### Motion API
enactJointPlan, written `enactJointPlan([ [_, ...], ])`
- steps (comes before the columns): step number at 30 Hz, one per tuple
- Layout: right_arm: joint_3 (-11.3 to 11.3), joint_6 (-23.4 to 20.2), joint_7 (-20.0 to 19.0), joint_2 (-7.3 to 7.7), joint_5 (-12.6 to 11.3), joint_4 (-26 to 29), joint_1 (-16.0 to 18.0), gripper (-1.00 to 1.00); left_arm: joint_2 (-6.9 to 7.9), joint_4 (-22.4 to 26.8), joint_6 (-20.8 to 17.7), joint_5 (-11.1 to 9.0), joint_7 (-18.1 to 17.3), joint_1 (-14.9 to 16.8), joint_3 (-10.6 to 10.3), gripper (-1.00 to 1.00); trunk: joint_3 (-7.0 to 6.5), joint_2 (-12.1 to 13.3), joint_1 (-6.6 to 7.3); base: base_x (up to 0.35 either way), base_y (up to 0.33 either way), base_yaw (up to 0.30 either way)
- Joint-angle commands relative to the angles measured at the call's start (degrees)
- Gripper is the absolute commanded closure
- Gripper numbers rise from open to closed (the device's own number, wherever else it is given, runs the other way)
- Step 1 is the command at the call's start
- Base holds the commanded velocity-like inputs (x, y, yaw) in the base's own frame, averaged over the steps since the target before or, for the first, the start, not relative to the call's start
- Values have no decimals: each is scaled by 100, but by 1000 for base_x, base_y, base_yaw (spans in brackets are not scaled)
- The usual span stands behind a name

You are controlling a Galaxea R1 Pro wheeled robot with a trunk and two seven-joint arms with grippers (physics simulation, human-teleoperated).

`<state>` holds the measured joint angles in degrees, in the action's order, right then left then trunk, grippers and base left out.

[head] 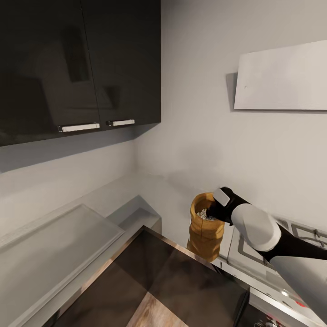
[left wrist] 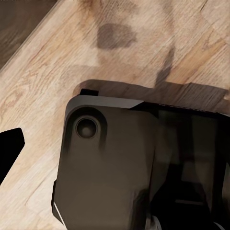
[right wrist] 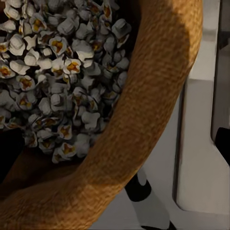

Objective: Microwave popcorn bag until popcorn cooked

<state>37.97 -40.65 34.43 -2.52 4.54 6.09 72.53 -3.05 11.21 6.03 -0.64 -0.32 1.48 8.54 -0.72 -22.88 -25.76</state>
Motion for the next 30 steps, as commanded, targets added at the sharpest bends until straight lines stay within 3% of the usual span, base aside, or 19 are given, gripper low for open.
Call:
enactJointPlan([
  [1, 27, 10, -25, -1, 47, 12, -28, -100, -2, -5, 19, -7, -3, 1, 25, -100, 2, -4, -2, 0, 0, 0],
  [6, -78, 105, -85, 4, 47, 11, -113, -100, -2, -5, 20, -7, -3, 1, 25, -100, 2, -4, -2, 0, 0, 0],
  [18, -90, 109, -94, 0, 47, 8, -116, -100, -2, -5, 18, -7, -3, 1, 25, -100, 2, -4, -2, 0, 0, 0],
  [19, -93, 108, -94, -1, 47, 10, -116, 100, -2, -5, 19, -7, -3, 1, 25, -100, 2, -4, -2, 0, 0, 0],
  [30, -80, 102, -94, 14, 47, 12, -116, 100, -2, -5, 21, -7, -8, 1, 25, -100, 2, -4, -2, 0, 0, 0],
])
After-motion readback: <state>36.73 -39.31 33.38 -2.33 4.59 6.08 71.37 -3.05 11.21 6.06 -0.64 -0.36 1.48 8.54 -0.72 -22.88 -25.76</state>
